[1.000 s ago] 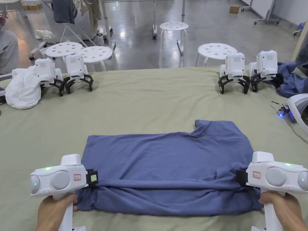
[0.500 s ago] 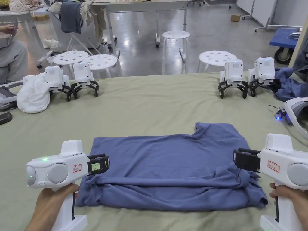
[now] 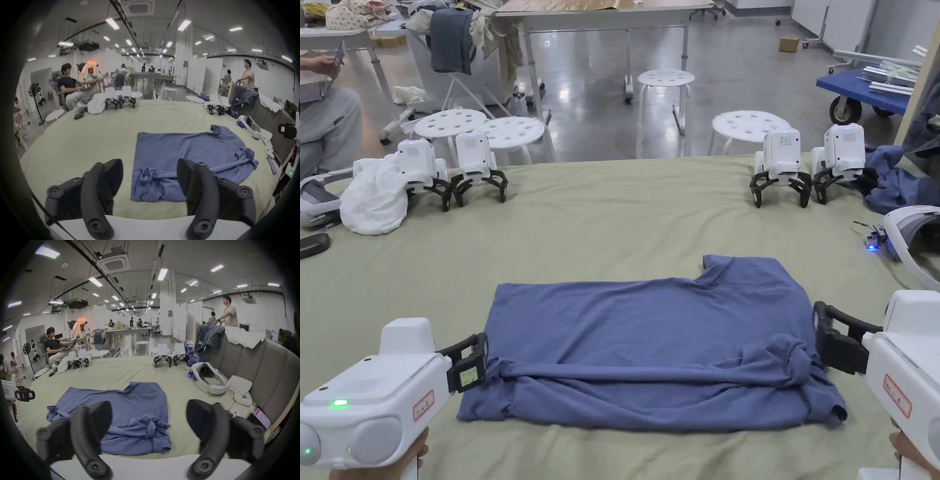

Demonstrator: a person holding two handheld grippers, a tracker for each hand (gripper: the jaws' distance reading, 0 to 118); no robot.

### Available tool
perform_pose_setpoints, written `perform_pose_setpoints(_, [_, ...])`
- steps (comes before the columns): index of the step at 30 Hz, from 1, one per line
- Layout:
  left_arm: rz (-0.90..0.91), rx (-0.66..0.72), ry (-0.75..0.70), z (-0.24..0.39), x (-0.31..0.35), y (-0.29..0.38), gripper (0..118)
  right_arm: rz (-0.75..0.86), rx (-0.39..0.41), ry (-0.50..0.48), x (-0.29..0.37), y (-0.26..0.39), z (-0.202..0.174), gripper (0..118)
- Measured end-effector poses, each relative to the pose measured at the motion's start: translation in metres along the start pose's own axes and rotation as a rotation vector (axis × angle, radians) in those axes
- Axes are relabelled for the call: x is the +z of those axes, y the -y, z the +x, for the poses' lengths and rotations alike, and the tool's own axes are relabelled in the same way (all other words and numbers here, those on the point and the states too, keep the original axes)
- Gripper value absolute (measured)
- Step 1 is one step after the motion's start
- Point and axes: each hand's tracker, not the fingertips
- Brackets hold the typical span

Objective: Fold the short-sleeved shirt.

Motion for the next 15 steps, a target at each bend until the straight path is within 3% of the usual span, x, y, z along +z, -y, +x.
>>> perform_pose_setpoints(2, [0.025,-0.014,-0.015,0.003,0.007,0.007,45,0.035,0.017,0.021,0.007,0.005,-0.003,36])
perform_pose_setpoints(5, [0.045,0.002,0.0,0.003,0.014,0.016,18,0.072,0.013,0.032,0.017,0.013,-0.006,8])
perform_pose_setpoints(7, [0.043,0.005,0.017,0.009,0.021,0.02,3,0.092,0.048,0.056,0.023,0.018,-0.011,6])
perform_pose_setpoints(8, [0.04,0.001,0.011,0.012,0.023,0.023,0,0.098,0.058,0.056,0.026,0.02,-0.013,4])
perform_pose_setpoints(15, [0.032,0.013,0.0,0.02,0.031,0.036,0,0.106,0.079,0.063,0.036,0.033,-0.021,4])
